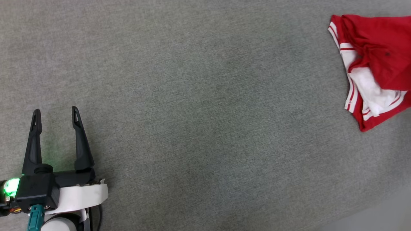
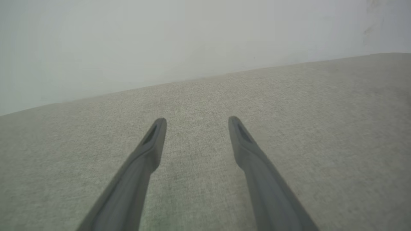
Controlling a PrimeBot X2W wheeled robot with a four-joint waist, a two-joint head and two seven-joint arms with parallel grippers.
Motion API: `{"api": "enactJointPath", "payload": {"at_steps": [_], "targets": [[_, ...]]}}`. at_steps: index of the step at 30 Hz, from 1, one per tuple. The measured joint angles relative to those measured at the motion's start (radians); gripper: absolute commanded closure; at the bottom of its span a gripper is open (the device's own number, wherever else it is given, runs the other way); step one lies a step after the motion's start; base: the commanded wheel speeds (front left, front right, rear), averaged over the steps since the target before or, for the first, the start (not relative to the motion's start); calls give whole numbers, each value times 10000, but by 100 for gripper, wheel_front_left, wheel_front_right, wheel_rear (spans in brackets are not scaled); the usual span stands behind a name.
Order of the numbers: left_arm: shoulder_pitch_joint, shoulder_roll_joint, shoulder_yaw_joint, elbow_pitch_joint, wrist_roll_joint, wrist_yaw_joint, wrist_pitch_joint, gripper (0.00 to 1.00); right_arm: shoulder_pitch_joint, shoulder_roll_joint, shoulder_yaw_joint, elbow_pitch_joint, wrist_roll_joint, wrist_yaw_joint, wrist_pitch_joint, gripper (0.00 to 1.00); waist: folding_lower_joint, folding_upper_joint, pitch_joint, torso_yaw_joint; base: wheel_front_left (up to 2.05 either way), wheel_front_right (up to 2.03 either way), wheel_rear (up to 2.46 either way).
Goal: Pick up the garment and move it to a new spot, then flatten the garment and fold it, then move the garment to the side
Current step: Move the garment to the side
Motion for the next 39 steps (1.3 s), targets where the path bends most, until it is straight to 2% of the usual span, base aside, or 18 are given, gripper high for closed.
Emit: {"api": "enactJointPath", "payload": {"at_steps": [1, 2, 3, 5, 9, 12, 15, 17, 20, 24, 27, 32, 39], "targets": [[-21, 2, -4, 8, 0, 0, 0, 0, -19, 144, -8, 309, -157, 0, -127, 100, 0, 0, 57, 34, 0, 0, 0], [-39, 2, -12, 33, 0, 0, 0, 0, -43, 320, -69, 604, -169, 0, -228, 65, 0, 0, 84, 73, 0, 0, 0], [-78, -2, -25, 77, -2, 2, 0, 0, -76, 481, -125, 855, -203, 0, -337, 0, 0, 0, 74, 109, 0, 0, 0], [-148, -35, -46, 196, -8, 17, 0, 0, -200, 660, -148, 1266, -430, 2, -625, 0, 0, 0, -50, 151, 0, 0, 0], [-139, -180, -109, 410, -105, 69, 0, 0, -541, 462, -280, 1939, -1300, 2, -1728, 0, 0, 0, -528, 271, 0, 0, 0], [-30, -322, -31, 512, -194, 155, 0, 0, -1108, 431, -999, 2205, -2130, 0, -3346, 0, -1, 0, -997, 375, 0, 0, 0], [216, -422, 31, 581, -267, 217, 0, 0, -1211, 932, -1755, 2033, -2778, 0, -3979, 0, -1, 0, -1499, 501, 0, 0, 0], [358, -476, 27, 627, -278, 219, 0, 0, -1085, 1218, -2355, 1269, -3329, 2, -4050, 0, -1, 0, -1822, 608, 0, 0, 0], [548, -583, 0, 681, -284, 203, 0, 0, -416, 1743, -3754, -1076, -4107, 0, -4084, 0, -2, 0, -2234, 821, 0, 0, 0], [709, -706, -79, 836, -291, 180, 0, 0, 1568, 3080, -5033, -3714, -4959, 0, -4080, 0, -2, 0, -2669, 1198, 0, 0, 0], [882, -771, -176, 951, -309, 194, 0, 0, 2773, 3935, -5348, -5250, -5267, 0, -4084, 0, -1, 0, -2978, 1508, 0, 0, 0], [1093, -848, -282, 1181, -313, 148, 0, 0, 4596, 4861, -5327, -6598, -5254, 0, -4084, 0, -2, 0, -3455, 2014, 0, 0, 0], [1350, -917, -472, 1534, -309, -10, 0, 0, 7015, 5685, -5384, -7350, -5068, 0, -4084, 0, -2, 0, -4105, 2575, 0, 0, 0]]}}
